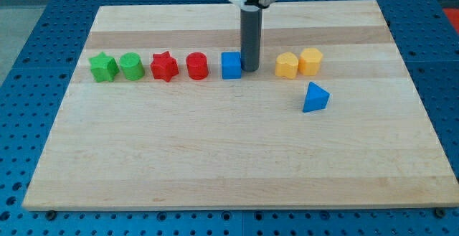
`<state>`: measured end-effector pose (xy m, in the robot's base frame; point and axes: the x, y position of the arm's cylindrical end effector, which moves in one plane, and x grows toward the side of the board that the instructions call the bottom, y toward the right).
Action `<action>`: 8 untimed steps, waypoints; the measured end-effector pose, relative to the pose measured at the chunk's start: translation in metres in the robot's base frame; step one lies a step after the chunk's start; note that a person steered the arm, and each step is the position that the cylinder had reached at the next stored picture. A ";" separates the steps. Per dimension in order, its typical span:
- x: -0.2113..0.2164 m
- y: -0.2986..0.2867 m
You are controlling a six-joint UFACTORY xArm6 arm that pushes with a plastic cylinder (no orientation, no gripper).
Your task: Push the yellow blocks slightly to the right
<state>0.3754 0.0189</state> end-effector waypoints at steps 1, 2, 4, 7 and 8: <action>0.003 0.004; 0.019 0.011; 0.041 0.029; 0.010 0.034; 0.004 0.055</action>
<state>0.3795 0.0737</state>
